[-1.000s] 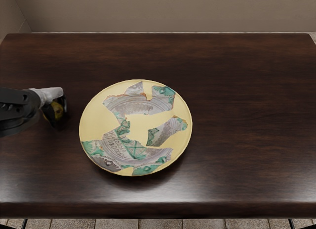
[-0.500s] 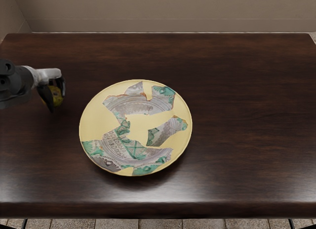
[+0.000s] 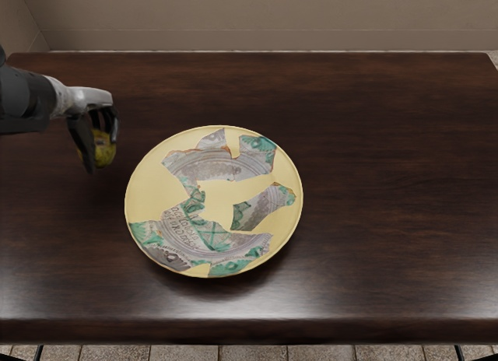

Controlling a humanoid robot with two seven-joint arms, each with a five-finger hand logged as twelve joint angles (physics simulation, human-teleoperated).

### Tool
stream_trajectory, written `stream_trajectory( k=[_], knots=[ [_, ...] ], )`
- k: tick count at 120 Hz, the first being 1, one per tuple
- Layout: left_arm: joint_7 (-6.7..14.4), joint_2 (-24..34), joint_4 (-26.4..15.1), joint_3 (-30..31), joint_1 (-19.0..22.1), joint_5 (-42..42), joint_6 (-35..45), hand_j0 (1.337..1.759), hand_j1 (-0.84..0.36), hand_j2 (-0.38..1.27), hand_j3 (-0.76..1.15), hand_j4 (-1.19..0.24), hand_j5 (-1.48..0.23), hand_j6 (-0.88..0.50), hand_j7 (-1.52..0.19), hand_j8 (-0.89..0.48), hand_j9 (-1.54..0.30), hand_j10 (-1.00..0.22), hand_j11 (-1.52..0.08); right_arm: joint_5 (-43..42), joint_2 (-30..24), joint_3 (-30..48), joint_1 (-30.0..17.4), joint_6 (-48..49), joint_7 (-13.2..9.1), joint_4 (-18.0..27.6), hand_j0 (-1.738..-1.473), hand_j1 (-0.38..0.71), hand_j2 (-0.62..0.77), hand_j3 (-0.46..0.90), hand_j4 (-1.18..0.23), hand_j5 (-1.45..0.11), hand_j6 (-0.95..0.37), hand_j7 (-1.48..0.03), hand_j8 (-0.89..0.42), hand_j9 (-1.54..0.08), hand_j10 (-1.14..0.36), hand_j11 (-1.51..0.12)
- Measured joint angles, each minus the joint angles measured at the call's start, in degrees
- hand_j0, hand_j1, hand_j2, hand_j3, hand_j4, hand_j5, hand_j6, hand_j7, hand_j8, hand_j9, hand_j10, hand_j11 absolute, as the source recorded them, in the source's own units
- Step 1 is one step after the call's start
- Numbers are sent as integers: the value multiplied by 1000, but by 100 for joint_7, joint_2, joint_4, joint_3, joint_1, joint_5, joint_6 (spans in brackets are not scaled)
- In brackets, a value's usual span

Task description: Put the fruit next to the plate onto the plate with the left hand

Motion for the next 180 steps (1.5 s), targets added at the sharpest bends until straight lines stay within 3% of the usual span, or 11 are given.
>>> stream_trajectory(
  k=[4, 10, 23, 40, 62, 77, 88, 102, 121, 152, 180],
  knots=[
    [3, 0, -22, 2, -83, -37, -63, 1652, -223, 497, 0, -822, -1232, -330, -1203, -351, -1178, -578, -1175, 0, 0, 0, 0, 0, 0, 1, -1658, -308, -7, 0, -35, -45, -35, -45, -35, -45, -35, -45],
    [5, -3, -55, 0, -151, -81, -123, 1652, -256, 570, 0, -832, -1216, -344, -1189, -403, -1181, -590, -1174, 0, 0, 0, 0, 0, 0, 1, -1658, -308, -7, 0, -35, -45, -35, -45, -35, -45, -35, -45],
    [10, -58, -113, -11, -275, -130, -214, 1652, -350, 796, 0, -825, -1236, -346, -1207, -327, -1198, -568, -1169, 1, 0, 0, 0, 0, 0, 0, -1658, -308, -7, 0, -35, -45, -35, -45, -35, -45, -35, -45],
    [11, -206, -158, -47, -326, -143, -243, 1651, -414, 968, 0, -836, -1216, -386, -1194, -354, -1183, -695, -1169, 0, 0, 0, 0, 0, 0, 1, -1658, -308, -7, 0, -35, -45, -35, -45, -35, -45, -35, -45],
    [3, -469, -173, -114, -422, -289, -253, 1652, -457, 968, 0, -838, -1212, -409, -1183, -384, -1169, -793, -1166, -1, 0, 0, 0, 0, 0, 2, -1658, -308, -7, 0, -35, -45, -35, -45, -35, -45, -35, -45],
    [0, -616, -175, -154, -433, -370, -252, 1651, -515, 1110, 0, -838, -1213, -471, -1168, -435, -1169, -822, -1170, 0, 0, 0, 0, 0, 0, 1, -1658, -308, -7, 0, -35, -45, -35, -45, -35, -45, -35, -45],
    [-4, -702, -168, -199, -432, -474, -281, 1651, -522, 998, 0, -820, -1166, -458, -1132, -483, -1132, -813, -1133, -1, 0, 0, 0, 0, 0, 0, -1658, -308, -7, 0, -35, -45, -35, -45, -35, -45, -35, -45],
    [-18, -686, -129, -286, -467, -964, -447, 1654, -267, 577, 0, -566, -792, -362, -773, -376, -773, -562, -774, -1, 0, 0, 0, 0, 0, -1, -1658, -308, -7, 0, -35, -45, -35, -45, -35, -45, -35, -45],
    [-24, -678, -92, -326, -473, -1193, -628, 1656, -88, 291, 0, -389, -531, -295, -522, -301, -522, -387, -523, -1, 0, 0, 0, 0, 0, -1, -1658, -308, -7, 0, -35, -45, -35, -45, -35, -45, -35, -45],
    [-26, -417, 16, -469, -374, -1313, -931, 1658, 21, 116, 0, -280, -371, -254, -369, -256, -369, -280, -369, 0, 0, 0, 0, 0, 0, 0, -1658, -308, -7, 0, -35, -45, -35, -45, -35, -45, -35, -45],
    [-33, 484, 370, -1298, 429, -1926, -2135, 1658, 51, 70, 0, -251, -329, -243, -328, -244, -328, -251, -328, 0, 0, 0, 0, 1, 0, 0, -1658, -308, -7, 0, -35, -45, -35, -45, -35, -45, -35, -45]
  ],
)
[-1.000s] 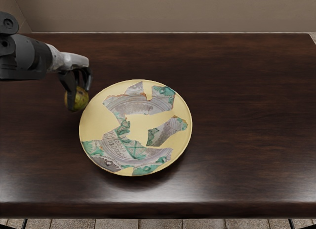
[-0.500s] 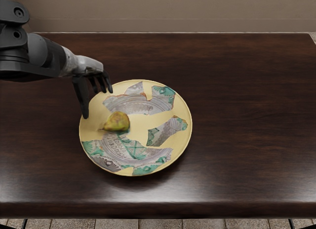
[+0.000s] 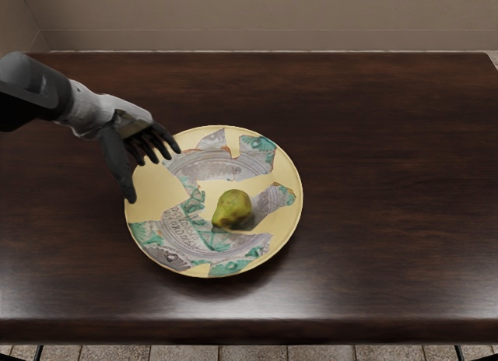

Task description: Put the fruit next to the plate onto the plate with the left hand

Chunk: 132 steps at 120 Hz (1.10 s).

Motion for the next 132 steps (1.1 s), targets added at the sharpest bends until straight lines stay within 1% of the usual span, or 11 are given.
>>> stream_trajectory(
  k=[10, 21, 32, 45, 51, 68, 81, 95, 105, 117, 132],
  knots=[
    [-1, 265, 50, -362, 269, -138, -230, 1658, 55, 62, 0, -247, -322, -241, -321, -242, -321, -247, -321, -1, 0, 0, 0, 0, 0, -1, -1658, -308, -7, 0, -35, -45, -35, -45, -35, -45, -35, -45],
    [-1, 620, 109, -851, 915, -429, -519, 1658, 59, 57, 0, -244, -317, -240, -317, -240, -317, -243, -317, -1, 0, 0, 0, 0, 0, -1, -1658, -308, -7, 0, -35, -45, -35, -45, -35, -45, -35, -45],
    [-1, 937, 294, -1298, 1224, -795, -936, 1658, 61, 54, 0, -241, -314, -239, -314, -239, -314, -241, -314, 0, 0, 0, 0, 0, 0, 1, -1658, -308, -7, 0, -35, -45, -35, -45, -35, -45, -35, -45],
    [-2, 1255, 490, -1807, 1680, -1110, -1159, 1658, 62, 51, 0, -240, -312, -238, -312, -239, -311, -240, -311, 0, 0, 0, 0, -1, 0, -1, -1658, -308, -7, 0, -35, -45, -35, -45, -35, -45, -35, -45],
    [-2, 1332, 536, -2012, 1941, -1280, -1206, 1658, 63, 50, 0, -239, -311, -238, -311, -238, -311, -239, -311, -1, 0, 0, 0, -1, 0, -1, -1658, -308, -7, 0, -35, -45, -35, -45, -35, -45, -35, -45],
    [4, 1502, 679, -2309, 2204, -1658, -1263, 1658, 64, 49, 0, -238, -310, -237, -310, -237, -310, -238, -310, 0, 0, 0, 0, -1, 0, -1, -1658, -308, -7, 0, -35, -45, -35, -45, -35, -45, -35, -45],
    [19, 1563, 812, -2750, 2816, -1793, -1276, 1658, 64, 48, 0, -237, -309, -237, -309, -237, -309, -237, -309, -1, 0, 0, 0, 0, 0, 0, -1658, -308, -7, 0, -35, -45, -35, -45, -35, -45, -35, -45],
    [29, 1563, 953, -3107, 2977, -1853, -1281, 1658, 64, 48, 0, -236, -308, -236, -308, -236, -308, -237, -308, -1, 0, 0, 0, 0, 0, -1, -1658, -308, -7, 0, -35, -45, -35, -45, -35, -45, -35, -45],
    [33, 1592, 1017, -3359, 3275, -1870, -1283, 1658, 65, 48, 0, -236, -308, -236, -308, -236, -308, -236, -308, 0, 0, 0, 0, 0, 0, -1, -1658, -308, -7, 0, -35, -45, -35, -45, -35, -45, -35, -45],
    [39, 1760, 1051, -3577, 3349, -1879, -1283, 1658, 65, 47, 0, -236, -308, -235, -308, -235, -308, -236, -308, -1, 0, 0, 0, 0, 0, 0, -1658, -308, -7, 0, -35, -45, -35, -45, -35, -45, -35, -45],
    [41, 1783, 1181, -3679, 3428, -1940, -1284, 1658, 65, 47, 0, -235, -308, -235, -308, -235, -308, -236, -308, 0, 0, 0, 0, -1, 0, -1, -1658, -308, -7, 0, -35, -45, -35, -45, -35, -45, -35, -45]
  ],
)
